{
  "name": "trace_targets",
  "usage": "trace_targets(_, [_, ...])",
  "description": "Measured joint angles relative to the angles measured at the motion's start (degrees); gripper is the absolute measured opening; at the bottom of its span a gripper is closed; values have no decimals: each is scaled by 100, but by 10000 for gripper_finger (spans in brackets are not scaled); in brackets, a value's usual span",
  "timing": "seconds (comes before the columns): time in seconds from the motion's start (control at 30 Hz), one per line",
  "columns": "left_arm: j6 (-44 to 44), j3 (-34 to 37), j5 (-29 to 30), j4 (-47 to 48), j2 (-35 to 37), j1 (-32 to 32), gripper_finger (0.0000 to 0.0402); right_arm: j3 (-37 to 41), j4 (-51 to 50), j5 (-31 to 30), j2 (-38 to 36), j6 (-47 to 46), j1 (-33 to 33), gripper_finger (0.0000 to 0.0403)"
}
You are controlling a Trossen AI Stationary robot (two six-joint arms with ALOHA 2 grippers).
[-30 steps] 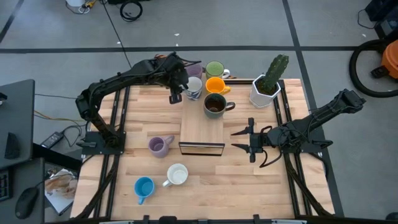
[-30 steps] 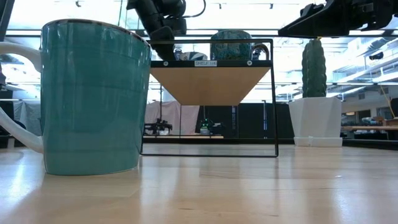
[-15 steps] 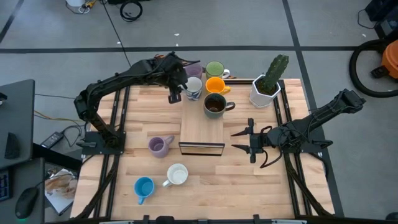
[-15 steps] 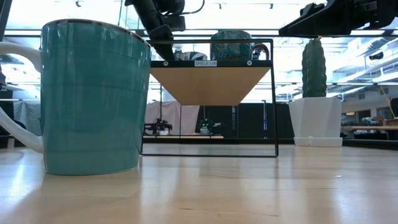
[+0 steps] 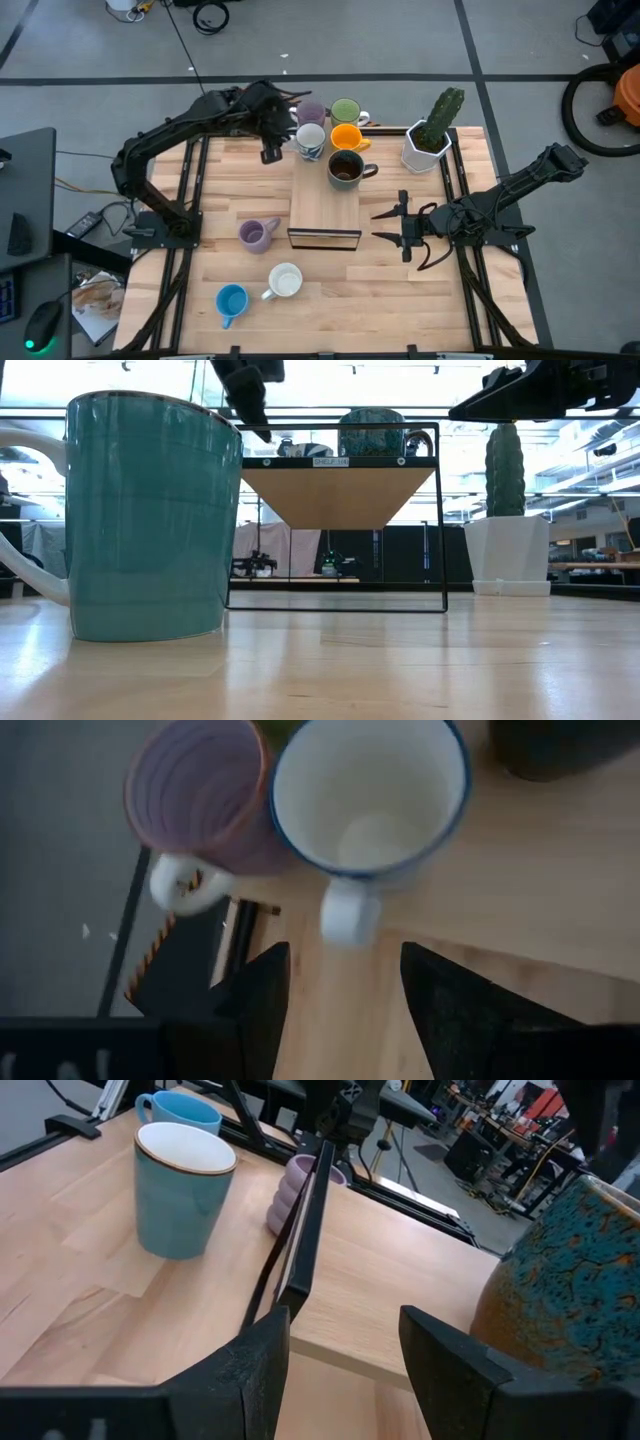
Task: Place coffee mugs
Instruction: Put the light blue mug on the shelf
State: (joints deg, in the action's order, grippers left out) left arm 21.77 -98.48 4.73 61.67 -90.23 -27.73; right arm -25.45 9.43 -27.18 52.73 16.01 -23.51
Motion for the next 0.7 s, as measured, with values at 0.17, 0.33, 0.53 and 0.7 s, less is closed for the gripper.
trace_targets(0.17, [-889,-10,-92,776,186,274,199,0,-10,-2,0,1,0,196])
trace_targets(0.33, [-2336,52,-940,1672,191,873,199,0,-24,-4,0,94,2,196])
trace_targets(0.53, [-3708,562,-1071,1925,185,2248,199,0,-15,7,0,-11,2,196])
trace_targets(0.7, [-4987,913,-949,1874,185,3484,199,0,-13,21,0,-293,1,196])
